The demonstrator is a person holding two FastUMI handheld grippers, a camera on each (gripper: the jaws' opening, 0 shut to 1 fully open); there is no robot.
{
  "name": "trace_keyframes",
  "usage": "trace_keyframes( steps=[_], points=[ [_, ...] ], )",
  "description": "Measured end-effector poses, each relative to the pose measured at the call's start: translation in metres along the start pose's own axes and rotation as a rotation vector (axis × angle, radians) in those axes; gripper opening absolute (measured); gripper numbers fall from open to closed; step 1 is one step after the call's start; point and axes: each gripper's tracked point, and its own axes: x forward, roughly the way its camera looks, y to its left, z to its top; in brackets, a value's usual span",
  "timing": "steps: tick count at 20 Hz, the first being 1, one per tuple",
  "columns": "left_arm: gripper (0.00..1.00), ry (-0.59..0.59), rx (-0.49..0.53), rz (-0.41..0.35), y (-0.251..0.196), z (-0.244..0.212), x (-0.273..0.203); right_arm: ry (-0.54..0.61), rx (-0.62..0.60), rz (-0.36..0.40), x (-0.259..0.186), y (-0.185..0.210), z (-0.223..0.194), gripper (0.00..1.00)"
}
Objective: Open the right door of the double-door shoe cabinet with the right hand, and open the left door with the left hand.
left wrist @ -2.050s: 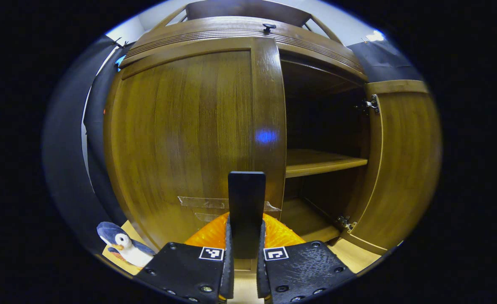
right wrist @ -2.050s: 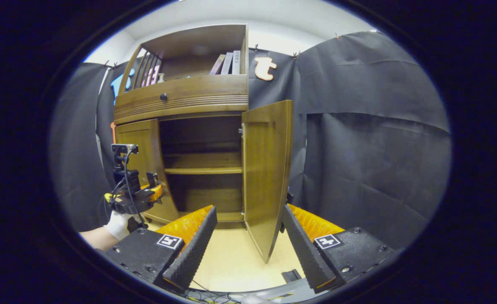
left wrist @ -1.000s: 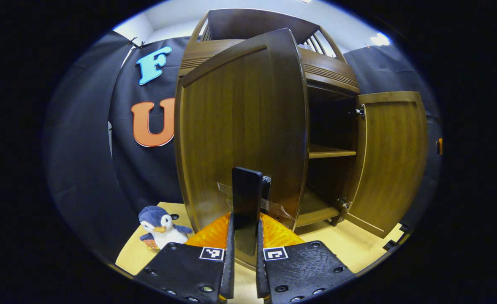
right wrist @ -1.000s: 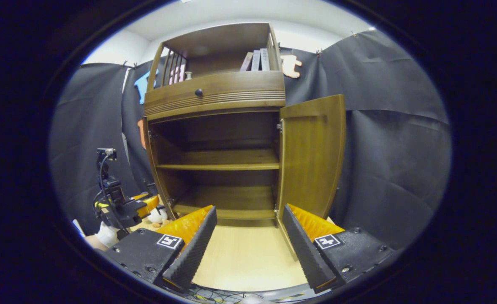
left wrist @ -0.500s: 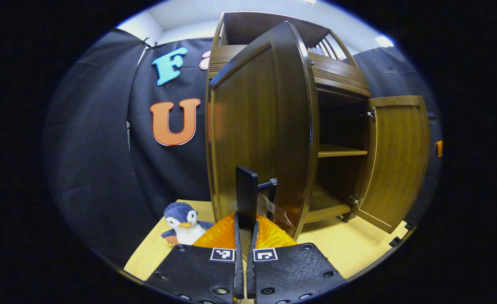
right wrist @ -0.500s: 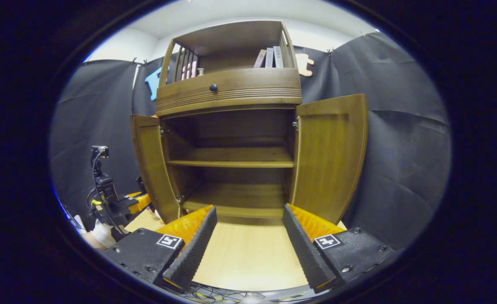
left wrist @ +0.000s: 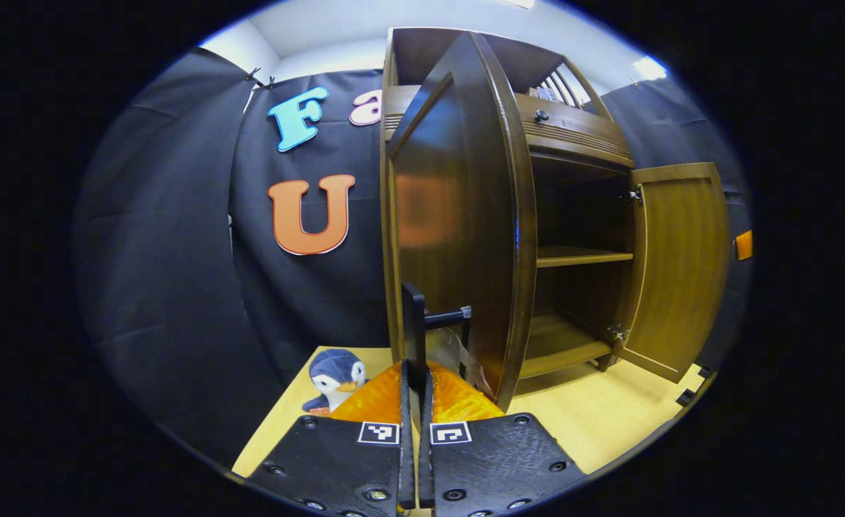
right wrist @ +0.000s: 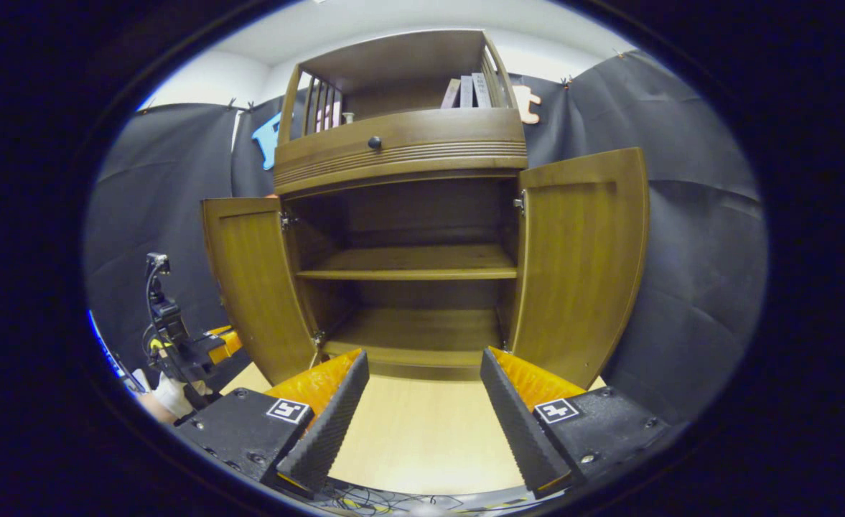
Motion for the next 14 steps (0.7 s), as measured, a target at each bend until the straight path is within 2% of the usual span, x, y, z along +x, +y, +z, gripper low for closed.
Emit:
trace_keyframes(
  steps=[5, 9, 14],
  points=[
    [0.01, -0.013, 0.008, 0.01, 0.025, -0.001, 0.003, 0.001, -0.001, 0.011, 0.003, 0.008, -0.001, 1.0],
    [0.0, -0.025, -0.018, -0.038, 0.033, -0.002, 0.008, 0.001, -0.007, 0.017, 0.005, 0.012, 0.001, 0.99],
    [0.01, -0.027, 0.034, -0.083, 0.04, -0.003, 0.011, 0.004, -0.004, 0.036, 0.006, 0.019, 0.002, 0.99]
  ],
)
